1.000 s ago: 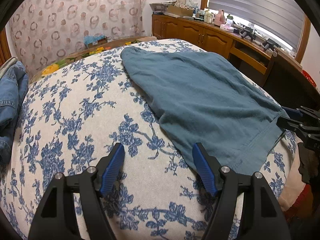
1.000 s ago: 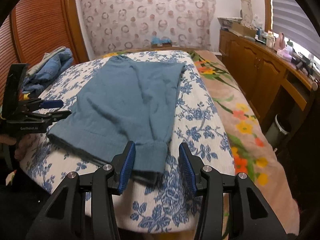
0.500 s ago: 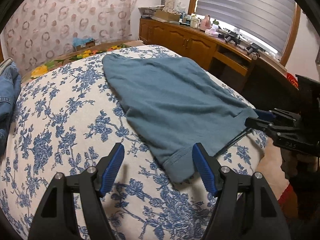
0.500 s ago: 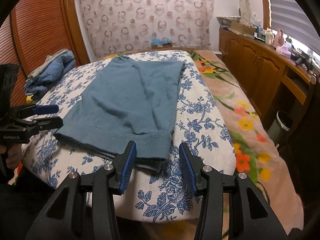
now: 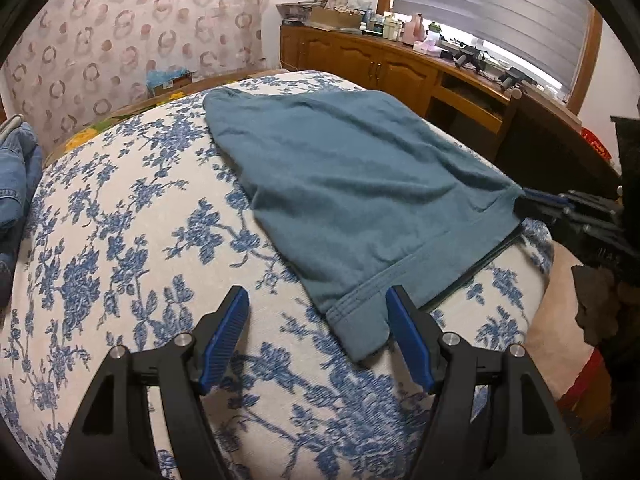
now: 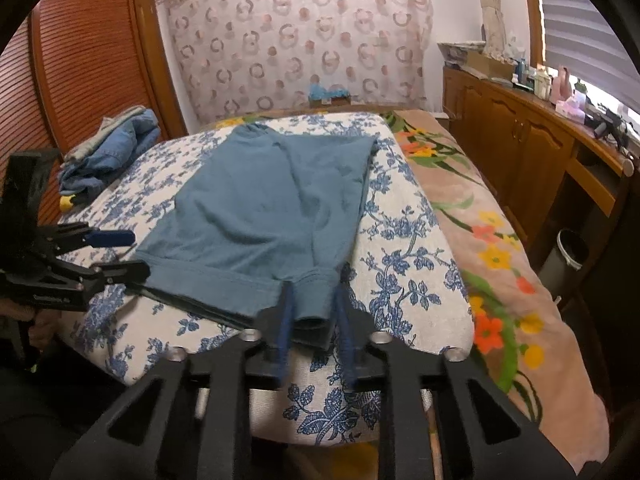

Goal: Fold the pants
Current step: 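Close the right gripper on the shorts hem while the left gripper grasps beside it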

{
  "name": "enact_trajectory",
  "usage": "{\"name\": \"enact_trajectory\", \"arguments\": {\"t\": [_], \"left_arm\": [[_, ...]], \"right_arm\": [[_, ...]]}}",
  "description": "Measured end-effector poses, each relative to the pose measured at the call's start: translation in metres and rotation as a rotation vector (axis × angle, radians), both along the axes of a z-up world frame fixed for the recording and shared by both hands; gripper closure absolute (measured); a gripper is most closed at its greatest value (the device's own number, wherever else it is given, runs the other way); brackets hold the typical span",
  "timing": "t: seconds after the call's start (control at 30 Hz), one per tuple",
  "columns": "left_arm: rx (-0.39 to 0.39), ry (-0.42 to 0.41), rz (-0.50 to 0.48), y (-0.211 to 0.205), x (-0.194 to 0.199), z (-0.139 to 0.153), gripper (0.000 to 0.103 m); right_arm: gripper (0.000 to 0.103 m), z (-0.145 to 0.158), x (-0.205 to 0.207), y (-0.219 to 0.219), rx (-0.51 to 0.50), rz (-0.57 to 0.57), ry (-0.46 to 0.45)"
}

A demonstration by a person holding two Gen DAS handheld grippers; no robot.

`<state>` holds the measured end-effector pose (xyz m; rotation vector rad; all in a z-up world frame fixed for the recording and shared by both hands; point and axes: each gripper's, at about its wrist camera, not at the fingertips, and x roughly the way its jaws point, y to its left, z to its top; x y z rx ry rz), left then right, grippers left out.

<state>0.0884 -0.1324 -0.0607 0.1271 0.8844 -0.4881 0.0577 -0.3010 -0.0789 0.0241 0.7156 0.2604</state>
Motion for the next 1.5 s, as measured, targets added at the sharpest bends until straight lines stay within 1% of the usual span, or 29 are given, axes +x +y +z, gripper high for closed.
{"name": "enact_trajectory", "arguments": {"t": [0.07,0.17,0.33,0.37,0.43,0.47,0.5,0.57,0.6,0.8,0.93,0.97,1.1,1.2,1.33,1.37,1.43,1.5], "left_arm": [[-0.011,0.003,0.001,0.004,-0.001,-0.001,0.032],[-0.018,0.005,0.008,0.008,-0.001,-0.001,0.032],[-0.018,-0.002,0.007,0.01,-0.001,-0.002,0.032],[-0.018,-0.004,0.007,0.01,-0.002,-0.002,0.032],[-0.019,-0.007,0.006,0.01,-0.002,-0.002,0.031],[-0.018,-0.009,0.005,0.009,-0.003,-0.002,0.031],[-0.018,-0.011,0.005,0.01,-0.003,-0.002,0.031],[-0.019,-0.015,0.004,0.01,-0.004,-0.002,0.031],[-0.02,-0.016,0.005,0.01,-0.004,-0.002,0.031],[-0.02,-0.017,0.005,0.01,-0.005,-0.002,0.031],[-0.021,-0.017,0.005,0.009,-0.005,-0.002,0.031],[-0.02,-0.017,0.005,0.009,-0.005,-0.002,0.031],[-0.025,-0.007,0.01,0.009,-0.004,-0.002,0.031],[-0.03,-0.003,-0.024,0.004,-0.007,-0.001,0.032],[-0.037,-0.004,-0.053,-0.003,-0.012,0.001,0.042],[-0.048,0.0,-0.058,-0.003,-0.012,0.001,0.044],[-0.069,0.008,-0.055,-0.002,-0.011,0.002,0.051],[-0.103,0.025,-0.044,0.002,-0.008,0.003,0.053]], "right_arm": [[0.095,0.003,-0.002,0.002,0.001,0.016,-0.004],[0.095,0.004,-0.003,0.006,-0.012,0.027,0.004],[0.095,-0.001,-0.005,0.004,-0.011,0.012,0.027],[0.092,-0.004,-0.004,0.003,-0.013,0.001,0.039],[0.09,-0.009,-0.002,0.001,-0.026,-0.013,0.054],[0.086,-0.01,-0.001,0.0,-0.024,-0.021,0.059],[0.079,-0.012,0.0,-0.001,-0.023,-0.028,0.061],[0.07,-0.014,0.003,-0.003,-0.026,-0.052,0.065],[0.069,-0.015,0.004,-0.003,-0.025,-0.056,0.067],[0.069,-0.017,0.003,0.003,0.0,-0.027,0.066],[0.069,-0.017,0.003,0.008,-0.022,-0.011,0.053],[0.071,-0.017,0.004,0.006,-0.016,-0.009,0.054],[0.074,-0.018,0.002,0.004,-0.005,-0.001,0.049],[0.074,-0.019,0.002,0.004,-0.001,-0.001,0.044],[0.074,-0.019,0.002,0.004,0.005,0.0,0.041],[0.074,-0.019,0.002,0.004,0.005,-0.001,0.041],[0.074,-0.019,0.002,0.003,0.004,-0.001,0.041],[0.074,-0.019,0.002,0.003,0.005,0.0,0.041]]}}
